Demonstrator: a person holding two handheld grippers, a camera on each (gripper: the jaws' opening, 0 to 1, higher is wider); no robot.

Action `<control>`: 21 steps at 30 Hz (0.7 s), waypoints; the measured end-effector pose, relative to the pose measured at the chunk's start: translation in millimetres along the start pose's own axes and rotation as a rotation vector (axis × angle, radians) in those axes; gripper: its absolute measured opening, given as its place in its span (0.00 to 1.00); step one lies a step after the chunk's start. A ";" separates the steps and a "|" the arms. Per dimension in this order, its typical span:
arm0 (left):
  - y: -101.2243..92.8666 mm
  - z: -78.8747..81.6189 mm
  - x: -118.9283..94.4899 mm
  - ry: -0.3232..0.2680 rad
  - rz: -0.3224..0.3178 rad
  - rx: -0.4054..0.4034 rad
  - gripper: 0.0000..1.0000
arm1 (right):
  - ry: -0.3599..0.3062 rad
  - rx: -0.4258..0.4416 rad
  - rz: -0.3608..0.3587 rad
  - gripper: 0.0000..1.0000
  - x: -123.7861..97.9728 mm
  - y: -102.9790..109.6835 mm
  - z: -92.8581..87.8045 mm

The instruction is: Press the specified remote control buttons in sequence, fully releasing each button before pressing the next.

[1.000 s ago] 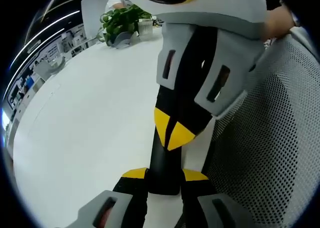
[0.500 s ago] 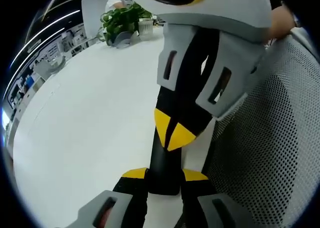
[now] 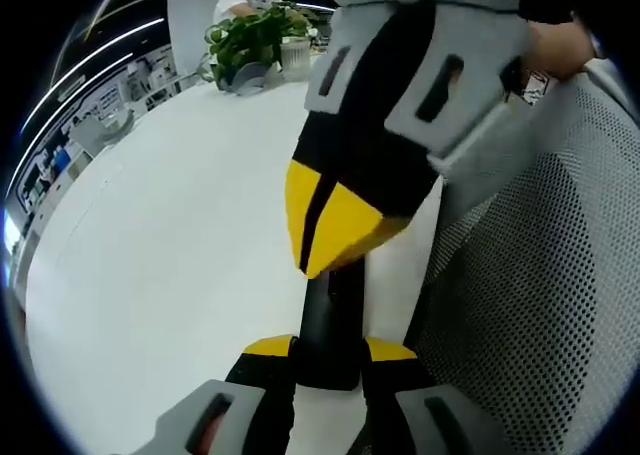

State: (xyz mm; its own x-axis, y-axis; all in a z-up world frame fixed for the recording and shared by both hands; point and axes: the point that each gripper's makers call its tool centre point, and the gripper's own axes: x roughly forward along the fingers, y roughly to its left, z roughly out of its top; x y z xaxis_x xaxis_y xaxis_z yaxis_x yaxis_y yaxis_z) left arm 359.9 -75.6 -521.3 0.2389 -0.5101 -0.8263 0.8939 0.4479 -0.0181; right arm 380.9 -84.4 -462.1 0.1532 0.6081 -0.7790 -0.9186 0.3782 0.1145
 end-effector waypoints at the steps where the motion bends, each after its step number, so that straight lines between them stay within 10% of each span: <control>1: 0.0 0.0 -0.1 0.000 0.000 -0.001 0.25 | -0.021 0.014 0.000 0.00 -3.6 -0.4 4.0; 14: 0.8 0.0 1.1 0.003 0.006 -0.012 0.25 | -0.437 0.202 -0.005 0.00 -101.1 1.8 63.4; 21: 0.0 0.1 0.4 0.010 0.009 -0.004 0.25 | -0.556 0.243 -0.006 0.00 -156.4 27.4 81.8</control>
State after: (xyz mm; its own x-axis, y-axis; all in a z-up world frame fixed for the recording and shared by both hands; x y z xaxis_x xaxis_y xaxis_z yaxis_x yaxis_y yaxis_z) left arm 360.1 -75.8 -521.6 0.2428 -0.4986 -0.8321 0.8904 0.4551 -0.0130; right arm 361.5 -112.1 -286.7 0.3860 0.8542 -0.3482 -0.8179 0.4915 0.2992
